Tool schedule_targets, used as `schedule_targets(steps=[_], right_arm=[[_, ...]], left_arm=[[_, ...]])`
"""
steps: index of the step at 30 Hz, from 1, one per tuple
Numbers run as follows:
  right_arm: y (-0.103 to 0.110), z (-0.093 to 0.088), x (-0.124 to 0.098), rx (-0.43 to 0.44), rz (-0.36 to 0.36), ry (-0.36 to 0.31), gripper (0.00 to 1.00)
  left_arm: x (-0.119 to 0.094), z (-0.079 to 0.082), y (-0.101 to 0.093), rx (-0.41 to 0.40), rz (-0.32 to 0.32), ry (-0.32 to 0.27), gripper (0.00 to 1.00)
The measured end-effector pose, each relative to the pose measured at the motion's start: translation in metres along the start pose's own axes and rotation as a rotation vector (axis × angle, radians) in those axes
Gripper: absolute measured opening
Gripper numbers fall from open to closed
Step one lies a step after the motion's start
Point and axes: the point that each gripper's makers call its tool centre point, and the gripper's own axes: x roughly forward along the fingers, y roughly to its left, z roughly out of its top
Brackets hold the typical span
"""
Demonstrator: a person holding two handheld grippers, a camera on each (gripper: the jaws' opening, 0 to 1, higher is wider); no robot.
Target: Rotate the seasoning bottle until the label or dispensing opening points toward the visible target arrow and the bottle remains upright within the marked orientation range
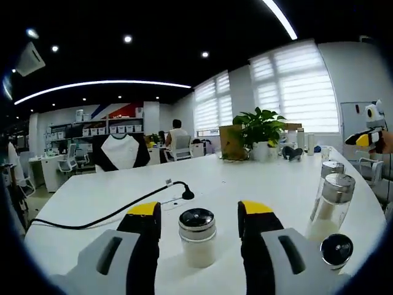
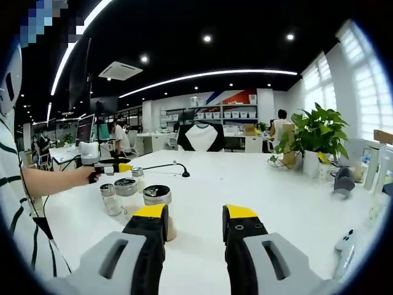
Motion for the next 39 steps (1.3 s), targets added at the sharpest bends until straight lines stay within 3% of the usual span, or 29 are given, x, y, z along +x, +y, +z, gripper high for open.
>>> schedule_targets(steps=[3,5,11,17,25,30,39], right_arm=[[0.000,0.002,-0.001,-0.007,0.002,-0.006,0.29],[-0.001,0.002,-0.002,-0.007,0.000,-0.005,0.29],[-0.004,-0.001,-0.007,0.000,-0.009,-0.001,0.28],[-0.002,0.001,-0.012,-0.019,0.006,-0.019,0.18],[-0.005,-0.003,-0.017,-0.010,-0.004,-0.011,0.18],[-0.011,-0.008,-0.019,-0.010,-0.024,-0.003,0.20],[-0.011,-0.004,-0.014,-0.022,-0.002,-0.011,0.20]], left_arm=[[0.006,0.000,0.003,0.026,0.006,-0.029,0.54],[0.010,0.000,0.004,-0.056,0.005,-0.044,0.58],[0.019,-0.013,0.005,-0.047,0.001,-0.008,0.58],[0.026,-0.021,0.005,-0.013,-0.002,0.002,0.49],[0.030,-0.028,0.003,-0.002,-0.017,0.036,0.42],[0.032,-0.034,0.006,-0.050,-0.014,0.056,0.35],[0.031,-0.032,0.007,-0.073,-0.013,0.033,0.34]])
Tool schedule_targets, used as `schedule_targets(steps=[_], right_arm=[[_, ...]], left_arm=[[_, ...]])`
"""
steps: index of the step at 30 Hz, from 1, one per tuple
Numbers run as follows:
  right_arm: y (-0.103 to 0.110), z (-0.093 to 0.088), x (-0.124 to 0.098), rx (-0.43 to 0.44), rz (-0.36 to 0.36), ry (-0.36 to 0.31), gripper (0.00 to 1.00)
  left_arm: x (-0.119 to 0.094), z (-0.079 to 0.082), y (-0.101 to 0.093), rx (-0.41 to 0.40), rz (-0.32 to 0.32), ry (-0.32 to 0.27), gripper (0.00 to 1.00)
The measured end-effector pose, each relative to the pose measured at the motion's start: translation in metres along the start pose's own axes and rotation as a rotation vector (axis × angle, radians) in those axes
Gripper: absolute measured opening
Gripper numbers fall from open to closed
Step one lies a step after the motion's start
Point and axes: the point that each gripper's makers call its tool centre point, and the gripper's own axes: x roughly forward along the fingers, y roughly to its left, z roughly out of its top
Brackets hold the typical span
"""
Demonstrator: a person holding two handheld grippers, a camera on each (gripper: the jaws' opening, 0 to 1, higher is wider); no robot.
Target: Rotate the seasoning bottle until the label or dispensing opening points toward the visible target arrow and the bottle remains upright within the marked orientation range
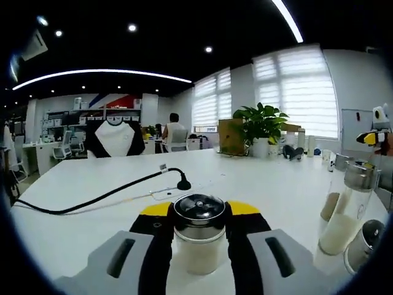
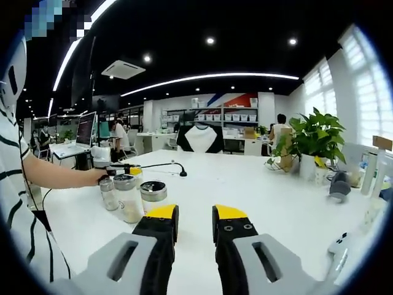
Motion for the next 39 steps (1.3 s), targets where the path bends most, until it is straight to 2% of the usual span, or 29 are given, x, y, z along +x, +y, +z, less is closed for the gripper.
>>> schedule_targets(steps=[7,8,10,13,17,19,21,22,23,28,32,33,34,39], right_arm=[[0.000,-0.001,-0.001,0.003,0.003,-0.005,0.20],[0.000,-0.001,-0.001,0.002,0.004,-0.006,0.20],[-0.001,-0.002,0.001,0.000,0.009,-0.003,0.20],[-0.001,0.003,0.005,-0.005,0.016,-0.013,0.20],[0.001,0.008,0.012,-0.009,0.031,-0.029,0.20],[0.002,0.010,0.015,-0.010,0.041,-0.037,0.20],[0.003,0.013,0.017,-0.011,0.046,-0.053,0.19],[0.005,0.016,0.019,-0.005,0.054,-0.068,0.19],[0.005,0.017,0.019,-0.003,0.056,-0.073,0.19],[0.010,0.018,0.022,0.003,0.076,-0.090,0.19],[0.013,0.013,0.025,-0.002,0.085,-0.079,0.15],[0.014,0.005,0.026,-0.006,0.089,-0.032,0.12],[0.014,0.003,0.028,-0.010,0.090,-0.023,0.12],[0.023,0.003,0.032,0.003,0.129,-0.031,0.16]], left_arm=[[-0.003,0.000,-0.001,0.010,0.029,0.028,0.33],[-0.003,0.001,-0.001,0.000,0.033,0.028,0.33],[-0.007,0.002,0.004,-0.083,0.054,0.031,0.33],[-0.014,0.007,0.003,-0.044,0.056,0.030,0.33],[-0.025,0.021,0.000,-0.038,0.055,0.016,0.33],[-0.031,0.027,0.001,-0.008,0.066,0.012,0.33],[-0.039,0.034,0.002,-0.013,0.068,-0.001,0.33],[-0.043,0.039,0.002,-0.054,0.070,-0.018,0.33],[-0.045,0.041,0.002,-0.057,0.071,-0.021,0.33],[-0.064,0.049,-0.011,0.018,0.073,-0.015,0.33],[-0.080,0.053,-0.018,0.035,0.094,-0.009,0.33],[-0.083,0.054,-0.019,0.041,0.098,-0.008,0.33],[-0.087,0.057,-0.020,0.047,0.099,-0.010,0.33],[-0.112,0.075,-0.029,0.060,0.100,-0.043,0.33]])
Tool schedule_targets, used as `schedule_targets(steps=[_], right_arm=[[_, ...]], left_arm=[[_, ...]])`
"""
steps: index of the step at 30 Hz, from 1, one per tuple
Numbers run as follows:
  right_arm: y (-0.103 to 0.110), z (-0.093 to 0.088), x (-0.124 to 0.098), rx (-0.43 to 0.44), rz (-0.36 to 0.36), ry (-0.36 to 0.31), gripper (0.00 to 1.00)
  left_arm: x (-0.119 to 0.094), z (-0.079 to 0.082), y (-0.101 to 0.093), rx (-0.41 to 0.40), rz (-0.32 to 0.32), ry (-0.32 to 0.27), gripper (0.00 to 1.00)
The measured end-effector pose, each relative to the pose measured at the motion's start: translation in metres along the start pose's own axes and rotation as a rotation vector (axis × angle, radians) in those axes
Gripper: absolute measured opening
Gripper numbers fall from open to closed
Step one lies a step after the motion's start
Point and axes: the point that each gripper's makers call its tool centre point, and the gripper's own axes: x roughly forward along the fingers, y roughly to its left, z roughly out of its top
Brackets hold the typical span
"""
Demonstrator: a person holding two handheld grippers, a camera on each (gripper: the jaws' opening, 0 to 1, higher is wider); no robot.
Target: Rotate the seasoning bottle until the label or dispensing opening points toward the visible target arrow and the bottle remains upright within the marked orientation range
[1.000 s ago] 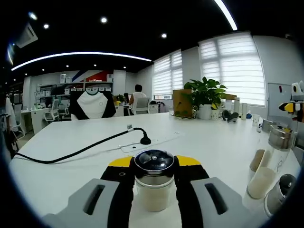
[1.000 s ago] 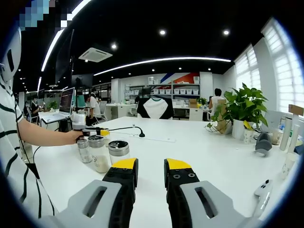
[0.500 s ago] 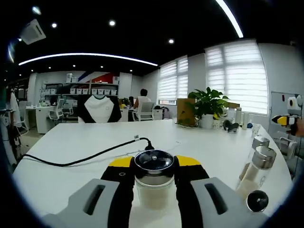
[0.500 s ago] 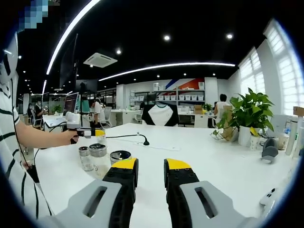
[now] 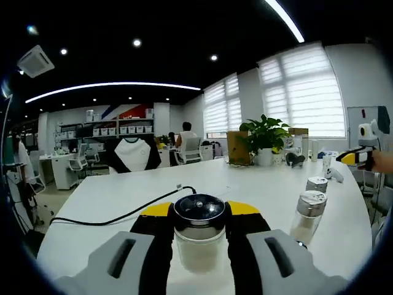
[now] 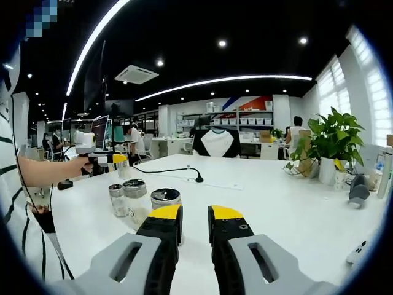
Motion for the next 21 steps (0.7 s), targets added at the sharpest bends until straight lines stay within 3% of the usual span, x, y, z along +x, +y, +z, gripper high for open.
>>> schedule_targets(steps=[5,13,21], right_arm=[[0.005,0.009,0.003,0.032,0.016,-0.051,0.17],[0.006,0.003,0.003,0.041,0.028,-0.040,0.17],[0.001,-0.005,-0.003,0.063,0.010,-0.051,0.15]], left_arm=[[-0.025,0.003,-0.007,-0.037,0.022,-0.010,0.33],[-0.040,-0.028,-0.006,-0.062,0.039,0.038,0.33],[-0.051,-0.039,-0.013,-0.105,0.041,0.037,0.33]])
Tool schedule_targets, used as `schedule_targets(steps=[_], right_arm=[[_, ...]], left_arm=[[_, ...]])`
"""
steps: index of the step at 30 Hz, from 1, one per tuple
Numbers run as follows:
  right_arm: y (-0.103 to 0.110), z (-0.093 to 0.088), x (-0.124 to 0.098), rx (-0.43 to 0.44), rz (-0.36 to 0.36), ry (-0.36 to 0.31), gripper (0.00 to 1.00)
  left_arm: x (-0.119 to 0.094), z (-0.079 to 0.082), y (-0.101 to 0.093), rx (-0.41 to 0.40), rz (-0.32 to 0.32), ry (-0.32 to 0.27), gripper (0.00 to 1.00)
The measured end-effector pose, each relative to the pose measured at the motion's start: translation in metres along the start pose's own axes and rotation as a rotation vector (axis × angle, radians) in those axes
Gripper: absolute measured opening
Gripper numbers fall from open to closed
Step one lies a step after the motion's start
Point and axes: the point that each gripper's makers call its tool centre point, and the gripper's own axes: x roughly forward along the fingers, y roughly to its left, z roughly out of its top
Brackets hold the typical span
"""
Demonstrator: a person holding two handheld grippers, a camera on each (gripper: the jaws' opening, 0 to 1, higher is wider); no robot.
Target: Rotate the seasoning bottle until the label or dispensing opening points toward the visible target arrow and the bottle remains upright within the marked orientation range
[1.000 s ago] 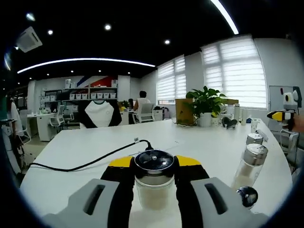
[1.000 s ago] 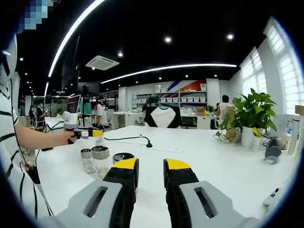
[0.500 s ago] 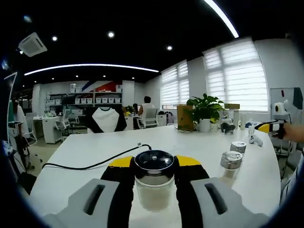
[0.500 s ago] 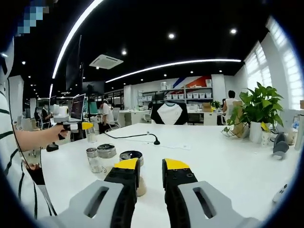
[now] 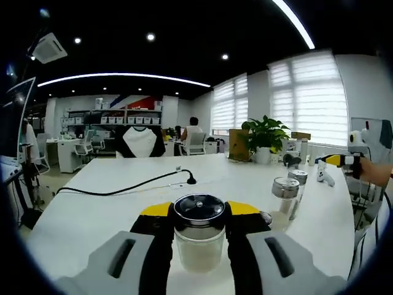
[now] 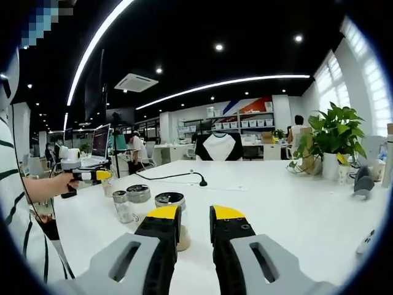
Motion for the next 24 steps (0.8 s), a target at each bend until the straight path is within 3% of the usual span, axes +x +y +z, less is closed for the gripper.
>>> schedule_targets(steps=[6,10,17,21,24], right_arm=[[0.002,-0.010,-0.002,-0.002,0.013,0.024,0.12],[-0.006,-0.003,-0.006,0.023,0.004,-0.010,0.12],[-0.004,-0.008,-0.006,0.023,0.008,0.000,0.12],[-0.002,-0.009,-0.006,0.021,0.014,0.001,0.12],[-0.003,-0.007,-0.007,0.019,0.007,-0.004,0.12]], left_arm=[[-0.001,-0.015,0.002,-0.010,0.034,0.024,0.33],[-0.003,-0.024,-0.002,0.011,0.038,0.049,0.33],[-0.007,-0.031,0.001,0.020,0.084,0.044,0.33],[-0.008,-0.029,0.005,-0.026,0.095,0.006,0.33],[-0.007,-0.034,0.004,0.004,0.106,0.030,0.33]])
